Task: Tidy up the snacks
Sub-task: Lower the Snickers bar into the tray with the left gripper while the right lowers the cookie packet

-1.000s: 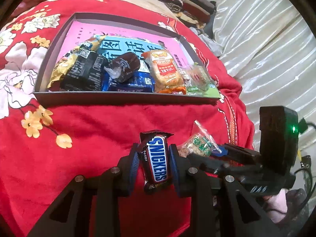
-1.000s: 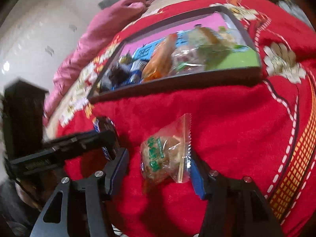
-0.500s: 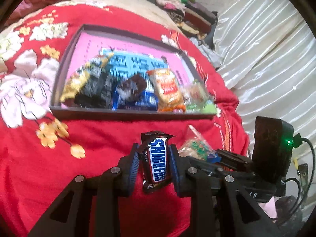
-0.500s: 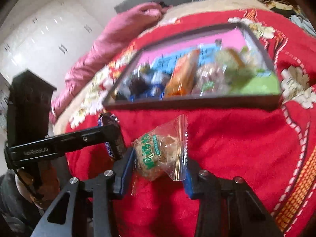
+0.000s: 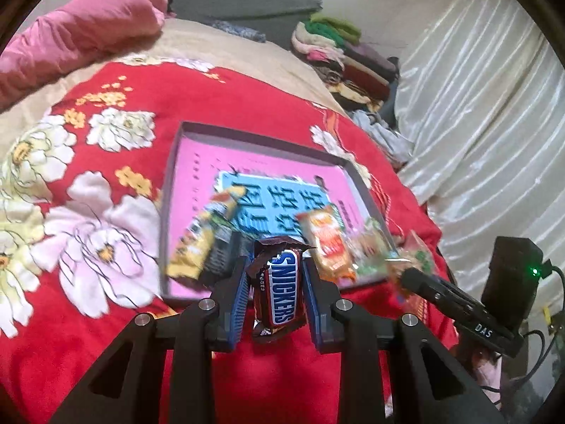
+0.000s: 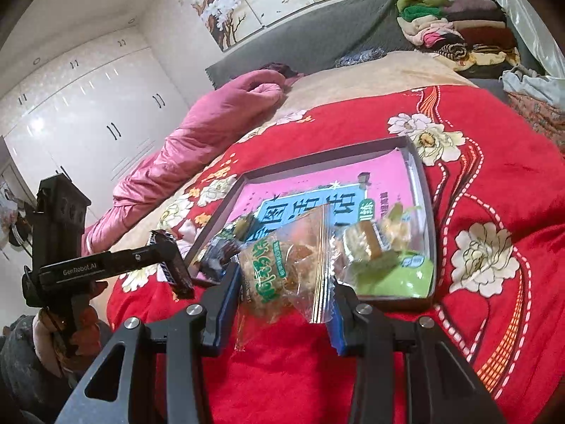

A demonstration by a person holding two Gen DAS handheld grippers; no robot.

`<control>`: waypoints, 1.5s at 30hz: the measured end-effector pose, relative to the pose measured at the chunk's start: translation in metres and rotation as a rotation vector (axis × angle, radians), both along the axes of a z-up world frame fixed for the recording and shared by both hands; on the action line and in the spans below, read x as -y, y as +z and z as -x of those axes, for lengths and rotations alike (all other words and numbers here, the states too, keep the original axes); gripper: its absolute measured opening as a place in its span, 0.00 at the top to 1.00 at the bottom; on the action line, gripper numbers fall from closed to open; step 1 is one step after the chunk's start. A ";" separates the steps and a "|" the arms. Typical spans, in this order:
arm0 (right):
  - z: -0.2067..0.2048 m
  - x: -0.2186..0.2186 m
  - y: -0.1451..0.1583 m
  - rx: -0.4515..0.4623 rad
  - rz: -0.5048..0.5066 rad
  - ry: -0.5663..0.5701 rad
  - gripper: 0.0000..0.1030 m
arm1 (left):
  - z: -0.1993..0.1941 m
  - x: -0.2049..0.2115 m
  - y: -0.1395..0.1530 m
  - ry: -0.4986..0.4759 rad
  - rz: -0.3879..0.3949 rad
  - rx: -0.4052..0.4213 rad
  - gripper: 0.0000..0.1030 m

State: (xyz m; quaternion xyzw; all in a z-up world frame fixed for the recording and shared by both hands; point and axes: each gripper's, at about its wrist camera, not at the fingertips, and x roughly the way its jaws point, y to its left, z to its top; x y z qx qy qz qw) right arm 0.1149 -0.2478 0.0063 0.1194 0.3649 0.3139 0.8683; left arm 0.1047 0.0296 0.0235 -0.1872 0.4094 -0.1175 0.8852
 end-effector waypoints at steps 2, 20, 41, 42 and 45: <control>-0.005 -0.002 0.001 0.008 0.011 -0.004 0.58 | -0.004 -0.005 -0.001 0.021 -0.013 0.003 0.71; -0.022 -0.022 0.003 0.069 0.073 0.010 0.58 | -0.034 -0.006 -0.018 0.053 -0.065 -0.002 0.71; -0.032 -0.027 -0.010 0.065 0.166 -0.018 0.51 | -0.041 0.003 -0.030 0.033 -0.078 -0.031 0.69; -0.032 -0.026 -0.010 0.068 0.160 -0.022 0.50 | -0.041 0.003 -0.030 0.037 -0.083 -0.032 0.66; -0.030 -0.023 -0.007 0.081 0.161 -0.030 0.48 | -0.040 0.001 -0.027 0.041 -0.078 -0.030 0.50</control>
